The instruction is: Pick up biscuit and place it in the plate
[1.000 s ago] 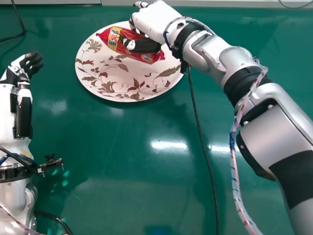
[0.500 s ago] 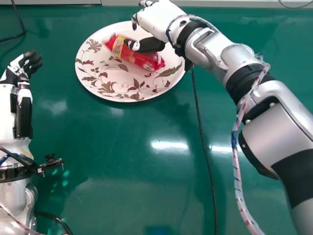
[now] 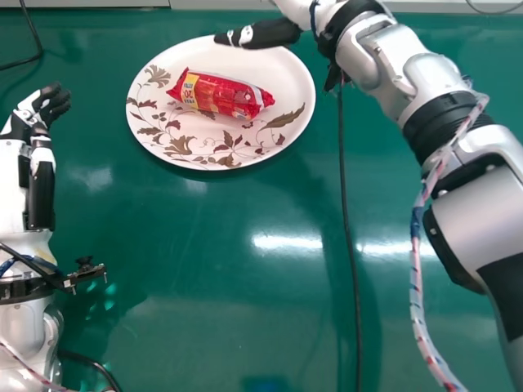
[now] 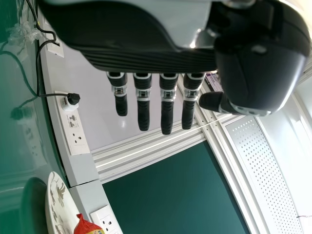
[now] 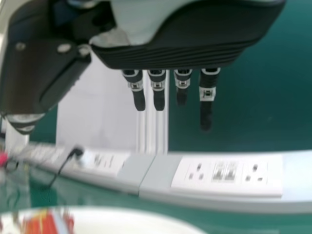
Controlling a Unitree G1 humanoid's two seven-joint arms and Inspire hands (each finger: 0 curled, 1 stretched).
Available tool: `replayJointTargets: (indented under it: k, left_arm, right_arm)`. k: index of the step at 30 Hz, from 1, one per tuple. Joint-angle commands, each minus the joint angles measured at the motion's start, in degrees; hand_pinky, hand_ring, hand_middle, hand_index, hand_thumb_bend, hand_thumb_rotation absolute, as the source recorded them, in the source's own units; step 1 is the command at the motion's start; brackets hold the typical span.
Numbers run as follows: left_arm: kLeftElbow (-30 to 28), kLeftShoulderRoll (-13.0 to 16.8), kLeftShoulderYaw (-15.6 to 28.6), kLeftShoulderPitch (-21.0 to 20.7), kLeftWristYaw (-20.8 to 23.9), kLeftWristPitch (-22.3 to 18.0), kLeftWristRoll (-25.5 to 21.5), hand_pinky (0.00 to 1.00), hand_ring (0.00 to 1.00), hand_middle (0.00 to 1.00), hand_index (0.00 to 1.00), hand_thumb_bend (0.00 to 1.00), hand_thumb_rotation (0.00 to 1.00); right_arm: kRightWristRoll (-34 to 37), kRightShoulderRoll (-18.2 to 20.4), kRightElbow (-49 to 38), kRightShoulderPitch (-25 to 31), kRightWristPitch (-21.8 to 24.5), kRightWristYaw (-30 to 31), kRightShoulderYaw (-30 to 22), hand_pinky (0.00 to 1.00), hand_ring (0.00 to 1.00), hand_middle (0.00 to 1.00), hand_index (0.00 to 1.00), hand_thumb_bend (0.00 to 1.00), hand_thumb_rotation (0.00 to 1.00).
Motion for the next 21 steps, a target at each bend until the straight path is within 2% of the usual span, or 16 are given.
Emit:
replayJointTargets:
  k: [1, 6, 8, 9, 11, 15, 16, 19, 21]
  left_arm:
    - [3.65, -2.43, -1.31, 1.77, 0.41, -0.66, -0.50, 0.93, 0.86, 0.86, 0.87, 0.00, 0.00]
    - [3.76, -3.14, -1.72, 1.56, 0.54, 0.42, -0.64, 0.95, 0.86, 0.85, 0.87, 0.00, 0.00]
    - [4.36, -3.16, -1.84, 1.31, 0.81, 0.15, 0.00, 0.93, 0.85, 0.84, 0.86, 0.00, 0.00]
    - [4.63, -3.09, -1.87, 1.17, 1.10, -0.03, 0.62, 0.91, 0.84, 0.84, 0.85, 0.00, 0.00]
    - [4.97, -3.24, -1.96, 0.97, 1.39, 0.04, 0.88, 0.87, 0.82, 0.82, 0.83, 0.01, 0.00]
    - [5.78, -3.51, -2.03, 0.68, 2.13, -0.27, 1.51, 0.83, 0.80, 0.81, 0.81, 0.01, 0.00]
    - [5.80, -3.63, -2.05, 0.70, 2.30, -0.20, 1.60, 0.82, 0.80, 0.80, 0.81, 0.01, 0.00]
    - [6.32, -4.00, -2.17, 0.67, 3.09, -1.06, 2.16, 0.79, 0.78, 0.79, 0.80, 0.03, 0.02]
    - [6.43, -4.35, -2.27, 0.80, 3.63, -1.57, 2.40, 0.78, 0.77, 0.78, 0.79, 0.03, 0.04]
  right_arm:
    - [2.36, -3.17, -4.12, 3.08, 0.10, 0.93, -2.53, 0.68, 0.94, 1.00, 0.98, 0.95, 0.77]
    - [9.70, -8.85, -17.09, 13.20, 0.07, 1.66, -10.80, 0.64, 0.85, 0.97, 0.92, 0.92, 0.83]
    - [13.24, -10.43, -23.00, 18.37, -0.52, 2.27, -14.50, 0.67, 0.86, 0.94, 0.90, 0.85, 0.83]
    - [15.15, -11.05, -26.36, 21.09, -0.24, 3.09, -16.40, 0.68, 0.85, 0.92, 0.88, 0.80, 0.79]
    - [19.47, -11.70, -35.23, 27.64, 2.98, 5.62, -20.75, 0.69, 0.84, 0.90, 0.87, 0.68, 0.66]
    - [25.62, -12.24, -52.13, 40.15, 10.43, 10.31, -28.46, 0.64, 0.81, 0.88, 0.87, 0.57, 0.50]
    - [26.29, -12.14, -55.99, 43.17, 12.38, 10.92, -30.15, 0.63, 0.81, 0.88, 0.88, 0.55, 0.49]
    - [26.89, -11.46, -65.97, 51.52, 17.48, 11.68, -34.46, 0.58, 0.77, 0.85, 0.86, 0.53, 0.54]
    - [28.75, -10.27, -72.65, 57.33, 21.47, 12.83, -37.69, 0.59, 0.78, 0.86, 0.87, 0.52, 0.56]
